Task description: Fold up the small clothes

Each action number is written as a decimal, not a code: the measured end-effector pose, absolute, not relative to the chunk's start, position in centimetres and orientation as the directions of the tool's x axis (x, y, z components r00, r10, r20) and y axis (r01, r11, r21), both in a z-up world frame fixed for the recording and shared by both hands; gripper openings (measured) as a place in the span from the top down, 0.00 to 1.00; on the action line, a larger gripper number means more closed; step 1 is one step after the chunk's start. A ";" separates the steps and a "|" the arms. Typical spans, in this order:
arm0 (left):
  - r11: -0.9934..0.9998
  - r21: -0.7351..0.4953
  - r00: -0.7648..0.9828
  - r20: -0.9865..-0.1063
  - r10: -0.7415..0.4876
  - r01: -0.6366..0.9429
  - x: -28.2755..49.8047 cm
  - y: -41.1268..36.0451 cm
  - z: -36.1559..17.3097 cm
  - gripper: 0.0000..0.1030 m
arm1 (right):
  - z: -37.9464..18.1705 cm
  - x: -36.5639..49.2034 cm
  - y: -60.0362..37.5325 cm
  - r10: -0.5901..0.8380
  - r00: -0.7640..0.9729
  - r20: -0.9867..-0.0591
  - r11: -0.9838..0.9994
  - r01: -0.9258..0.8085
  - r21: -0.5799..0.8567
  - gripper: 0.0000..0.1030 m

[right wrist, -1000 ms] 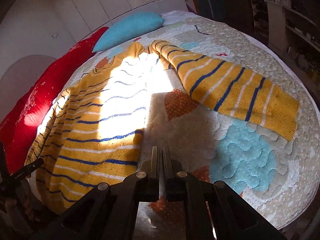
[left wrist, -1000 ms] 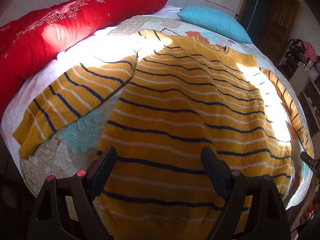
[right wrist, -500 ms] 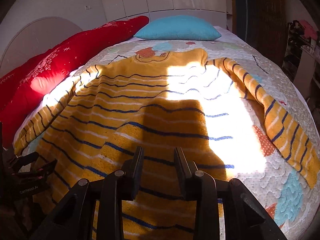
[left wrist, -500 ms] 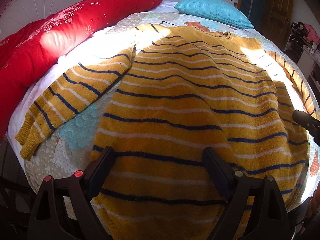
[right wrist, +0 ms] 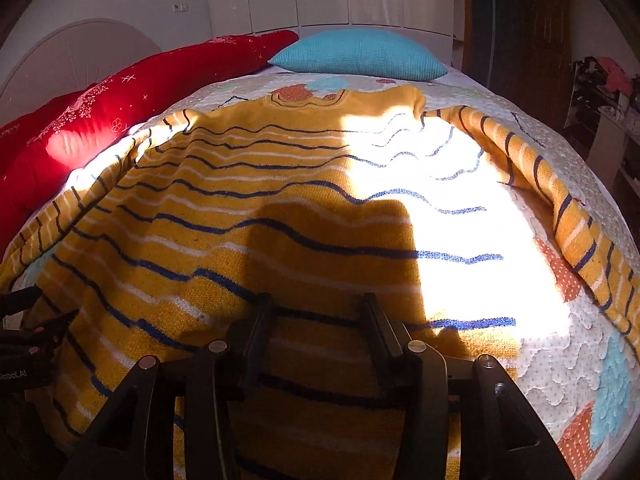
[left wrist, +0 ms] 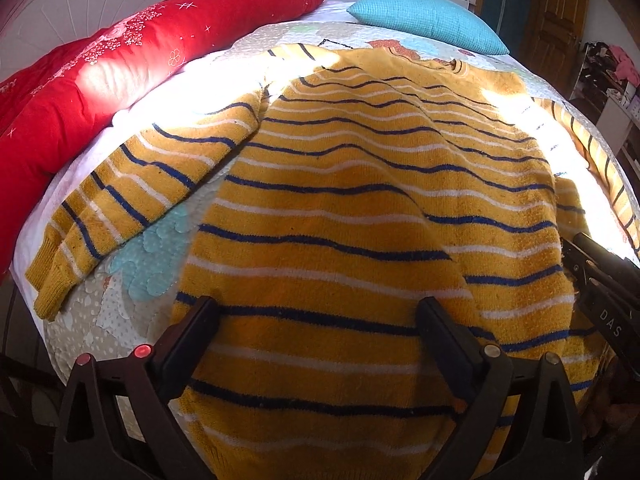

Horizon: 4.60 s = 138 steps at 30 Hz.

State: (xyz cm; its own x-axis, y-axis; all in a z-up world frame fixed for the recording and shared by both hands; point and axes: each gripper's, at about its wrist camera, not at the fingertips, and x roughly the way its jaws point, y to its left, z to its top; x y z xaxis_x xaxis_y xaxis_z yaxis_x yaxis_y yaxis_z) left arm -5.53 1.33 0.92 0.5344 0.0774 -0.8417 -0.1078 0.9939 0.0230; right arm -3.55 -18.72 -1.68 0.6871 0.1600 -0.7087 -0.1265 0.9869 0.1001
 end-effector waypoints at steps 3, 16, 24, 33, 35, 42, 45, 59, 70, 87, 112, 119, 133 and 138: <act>0.994 0.021 0.534 -0.842 0.076 -0.108 -5.5 1.4 0.9 0.03 | -2.2 -4.0 -18.5 0.142 0.723 -0.676 0.989 -0.122 0.078 0.48; 0.994 0.028 0.542 -0.836 0.084 -0.109 -5.4 1.3 0.7 0.00 | -2.5 -4.6 -18.1 0.106 0.762 -0.639 0.993 -0.111 0.032 0.47; 0.994 0.024 0.556 -0.827 0.079 -0.105 -5.7 1.3 0.7 0.00 | -2.7 -4.8 -18.1 0.094 0.766 -0.636 0.994 -0.106 0.020 0.47; 0.995 -0.009 0.585 -0.809 0.053 -0.103 -6.6 3.9 2.8 0.00 | -2.9 -5.0 -18.2 0.086 0.775 -0.625 0.994 -0.105 0.006 0.47; 0.987 0.009 0.623 -0.775 0.108 -0.161 -7.2 6.3 4.3 0.00 | -2.9 -5.0 -18.2 0.085 0.775 -0.626 0.994 -0.106 0.004 0.47; 0.913 0.076 0.615 -0.716 0.329 -0.400 -6.9 18.5 5.0 0.00 | -2.9 -5.0 -18.0 0.073 0.775 -0.627 0.995 -0.099 -0.007 0.47; 0.911 0.036 0.563 -0.776 0.284 -0.411 -6.0 22.5 3.1 0.00 | -2.9 -5.0 -18.1 0.071 0.774 -0.629 0.995 -0.099 -0.010 0.47; 0.868 -0.132 0.572 -0.797 0.193 -0.478 -0.8 34.5 8.0 0.94 | -2.8 -4.9 -17.6 0.031 0.764 -0.645 0.994 -0.091 -0.059 0.45; 0.953 -0.221 0.658 -0.753 -0.031 -0.208 5.6 24.0 14.8 0.94 | 0.8 -4.8 -19.4 0.111 0.704 -0.701 0.993 -0.109 0.048 0.44; 0.902 -0.349 0.341 -0.840 -0.422 0.256 16.0 -18.0 4.8 0.78 | 2.0 -13.3 -34.8 0.047 0.732 -0.679 0.948 0.182 0.262 0.39; 0.976 -0.202 0.590 -0.799 -0.115 -0.084 -4.5 6.9 8.1 0.25 | 5.1 4.6 -27.5 0.345 0.668 -0.659 0.913 -0.076 0.401 0.91; 0.973 -0.206 0.566 -0.817 -0.111 -0.105 -4.8 6.3 6.5 0.25 | 3.3 2.7 -33.1 0.180 0.635 -0.751 0.948 0.091 0.304 0.88; 0.976 -0.208 0.531 -0.822 -0.207 0.058 -4.2 -1.3 6.2 0.25 | -1.0 -18.7 -45.1 0.268 0.734 -0.624 0.695 0.301 0.653 0.41; 0.977 -0.185 0.522 -0.826 -0.212 0.104 -4.9 -3.2 6.5 0.25 | -1.6 -19.0 -48.5 0.172 0.782 -0.599 0.610 0.393 0.688 0.40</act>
